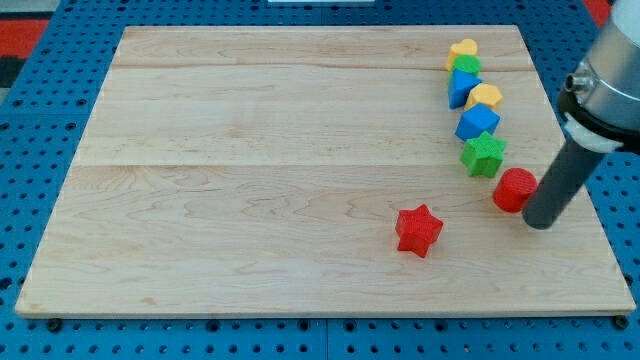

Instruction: Push the red star to the bottom left of the red circle

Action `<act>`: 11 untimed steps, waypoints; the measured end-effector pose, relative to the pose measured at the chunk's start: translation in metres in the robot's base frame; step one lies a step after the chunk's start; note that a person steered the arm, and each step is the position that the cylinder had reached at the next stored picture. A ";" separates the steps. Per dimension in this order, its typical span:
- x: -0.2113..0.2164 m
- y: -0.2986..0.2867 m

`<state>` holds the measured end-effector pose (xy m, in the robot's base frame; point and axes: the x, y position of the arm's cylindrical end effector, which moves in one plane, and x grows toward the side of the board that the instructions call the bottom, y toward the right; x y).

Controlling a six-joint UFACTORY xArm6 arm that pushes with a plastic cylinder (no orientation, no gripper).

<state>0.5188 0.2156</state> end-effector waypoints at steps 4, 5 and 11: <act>-0.003 -0.051; -0.016 -0.101; 0.054 -0.062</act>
<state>0.5733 0.1532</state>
